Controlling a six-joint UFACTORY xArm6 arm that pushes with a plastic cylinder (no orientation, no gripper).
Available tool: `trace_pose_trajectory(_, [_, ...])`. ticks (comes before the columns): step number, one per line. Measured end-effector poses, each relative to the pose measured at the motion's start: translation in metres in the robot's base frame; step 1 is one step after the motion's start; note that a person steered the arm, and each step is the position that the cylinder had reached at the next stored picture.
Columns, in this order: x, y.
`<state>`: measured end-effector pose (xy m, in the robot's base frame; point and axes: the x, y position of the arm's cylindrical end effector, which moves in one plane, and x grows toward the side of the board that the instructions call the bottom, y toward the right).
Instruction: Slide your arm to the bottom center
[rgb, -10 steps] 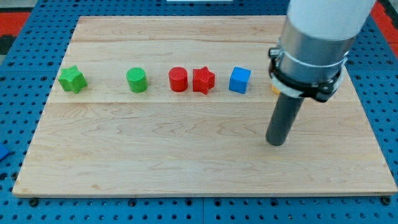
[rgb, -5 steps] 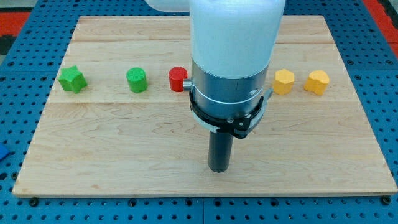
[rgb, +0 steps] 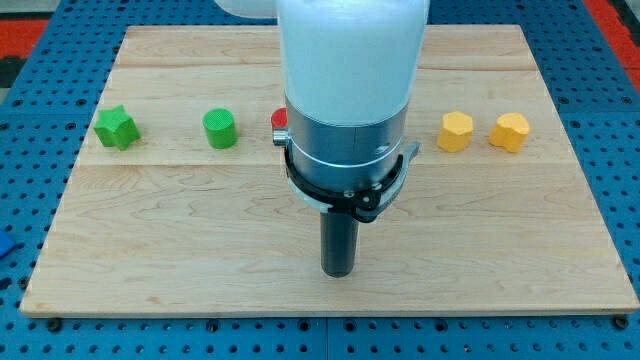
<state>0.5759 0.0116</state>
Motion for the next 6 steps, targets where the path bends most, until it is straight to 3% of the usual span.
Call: trace_pose_trajectory(6, [0.0, -0.0077])
